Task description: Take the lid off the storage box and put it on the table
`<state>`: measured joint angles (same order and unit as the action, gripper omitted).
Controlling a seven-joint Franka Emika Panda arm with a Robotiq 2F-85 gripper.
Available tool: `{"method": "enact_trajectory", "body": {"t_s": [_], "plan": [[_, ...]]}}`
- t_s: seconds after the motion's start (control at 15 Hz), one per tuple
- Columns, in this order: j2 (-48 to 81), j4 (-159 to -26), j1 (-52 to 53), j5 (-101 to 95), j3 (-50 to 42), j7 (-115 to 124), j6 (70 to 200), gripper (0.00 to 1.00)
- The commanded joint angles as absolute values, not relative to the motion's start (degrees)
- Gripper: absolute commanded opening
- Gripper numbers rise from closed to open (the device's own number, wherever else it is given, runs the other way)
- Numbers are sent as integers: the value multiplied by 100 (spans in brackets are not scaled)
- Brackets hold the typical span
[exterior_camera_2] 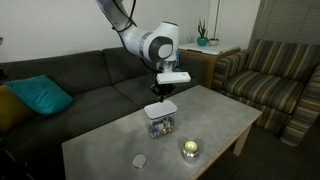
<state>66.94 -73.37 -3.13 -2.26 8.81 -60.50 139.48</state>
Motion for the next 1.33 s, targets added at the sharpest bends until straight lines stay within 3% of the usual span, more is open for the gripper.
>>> {"method": "enact_trajectory", "body": {"t_s": [0.0, 1.27], "plan": [[7141, -6780, -137, -461, 695, -5767, 13795, 0], [8075, -5620, 111, -677, 639, -5028, 13023, 0]]}}
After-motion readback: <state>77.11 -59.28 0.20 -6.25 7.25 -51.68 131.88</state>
